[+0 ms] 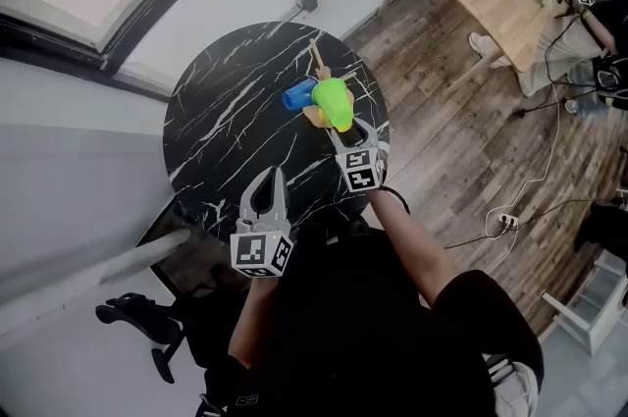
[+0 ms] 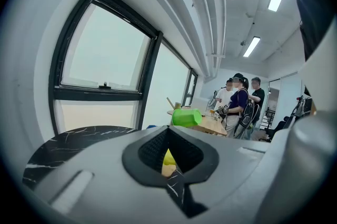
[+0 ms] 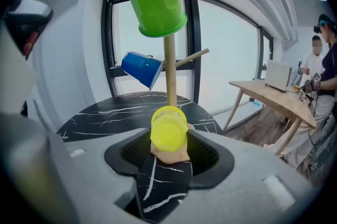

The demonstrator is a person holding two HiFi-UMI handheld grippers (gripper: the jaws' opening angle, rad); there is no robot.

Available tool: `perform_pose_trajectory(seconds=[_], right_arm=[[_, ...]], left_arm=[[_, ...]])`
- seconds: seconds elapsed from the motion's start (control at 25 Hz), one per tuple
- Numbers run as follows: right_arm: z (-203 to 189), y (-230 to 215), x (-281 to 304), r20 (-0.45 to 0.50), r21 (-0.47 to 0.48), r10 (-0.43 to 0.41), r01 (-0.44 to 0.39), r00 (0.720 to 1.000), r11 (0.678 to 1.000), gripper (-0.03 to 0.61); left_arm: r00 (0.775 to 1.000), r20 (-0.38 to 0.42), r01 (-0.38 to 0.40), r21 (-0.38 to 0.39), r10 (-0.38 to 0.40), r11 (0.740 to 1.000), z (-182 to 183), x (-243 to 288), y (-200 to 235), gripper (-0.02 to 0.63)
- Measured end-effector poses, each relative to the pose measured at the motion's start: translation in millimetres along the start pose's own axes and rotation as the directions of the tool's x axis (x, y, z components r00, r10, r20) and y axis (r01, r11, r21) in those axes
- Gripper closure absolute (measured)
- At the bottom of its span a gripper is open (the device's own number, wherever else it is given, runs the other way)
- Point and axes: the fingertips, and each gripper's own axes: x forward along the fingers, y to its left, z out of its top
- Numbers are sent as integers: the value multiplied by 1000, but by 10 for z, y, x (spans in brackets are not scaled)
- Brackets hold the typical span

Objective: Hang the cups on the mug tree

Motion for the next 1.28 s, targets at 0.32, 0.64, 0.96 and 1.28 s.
perform_pose_trajectory(seconds=[0.32,0.64,0.96,1.28], right_arm=[[2,25,37,21,19,5,-5,1000,1000,367],[-37,37,93,10,26,14,-14,1000,1000,359],[-87,18,60,-9,30,-9,10,1000,999,337],[-86,78,-148,-2,29,-13,13,1000,1000,334]], left_arm=[[1000,-3,2,1,-2,1000,-7,-42,17,617],[1000,-15,2,4,-2,1000,-32,-75,43,617],[1000,-13,14,-3,-14,1000,-30,-82,91,617],[999,-1,48,-11,-48,999,6,-87,104,617]])
